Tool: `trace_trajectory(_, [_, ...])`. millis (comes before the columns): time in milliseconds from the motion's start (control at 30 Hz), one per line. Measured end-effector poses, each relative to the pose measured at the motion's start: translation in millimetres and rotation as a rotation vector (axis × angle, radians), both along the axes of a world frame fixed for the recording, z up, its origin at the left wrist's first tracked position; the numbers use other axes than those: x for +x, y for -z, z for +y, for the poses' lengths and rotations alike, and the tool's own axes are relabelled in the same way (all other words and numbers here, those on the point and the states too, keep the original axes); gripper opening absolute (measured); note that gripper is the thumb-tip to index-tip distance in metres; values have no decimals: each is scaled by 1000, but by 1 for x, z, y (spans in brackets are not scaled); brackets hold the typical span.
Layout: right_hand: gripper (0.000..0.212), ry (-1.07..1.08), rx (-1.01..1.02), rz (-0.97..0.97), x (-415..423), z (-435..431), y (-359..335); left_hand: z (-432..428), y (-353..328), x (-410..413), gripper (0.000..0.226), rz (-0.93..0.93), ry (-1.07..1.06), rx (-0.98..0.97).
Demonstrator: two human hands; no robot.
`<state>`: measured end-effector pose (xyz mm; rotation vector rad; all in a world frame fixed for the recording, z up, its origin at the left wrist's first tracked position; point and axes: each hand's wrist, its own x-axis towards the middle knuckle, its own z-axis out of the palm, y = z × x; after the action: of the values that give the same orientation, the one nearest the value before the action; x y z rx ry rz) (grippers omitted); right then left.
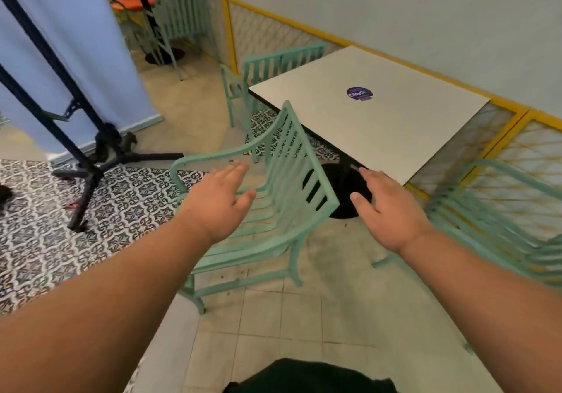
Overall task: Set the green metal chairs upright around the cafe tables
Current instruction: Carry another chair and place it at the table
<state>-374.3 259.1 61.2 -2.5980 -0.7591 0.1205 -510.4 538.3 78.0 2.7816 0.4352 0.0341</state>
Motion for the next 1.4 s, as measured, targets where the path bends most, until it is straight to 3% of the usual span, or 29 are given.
trace_trajectory(333, [61,3,-89,111,-51,100,71,87,85,-36,63,104,33,-49])
trace_trajectory(600, [57,-66,-209,128,-26,132,144,105,184,-9,61,171,-24,-96])
trace_trajectory(767, [84,-127,-322,86,-7,153,213,105,266,18,61,229,-7,-148])
trace_trajectory(900, [88,-162,-477,16,5,163,265,102,328,37,63,280,25,-165])
trace_trajectory(1100, [69,-150,-716,-139,22,177,317,103,386,52,64,505,49,-62])
trace_trajectory(1167, [65,-121,-838,-187,24,193,325,103,395,55,67,494,45,-44])
trace_trajectory(1400, [53,-81,-870,-198,30,227,328,107,401,59,67,459,86,-63])
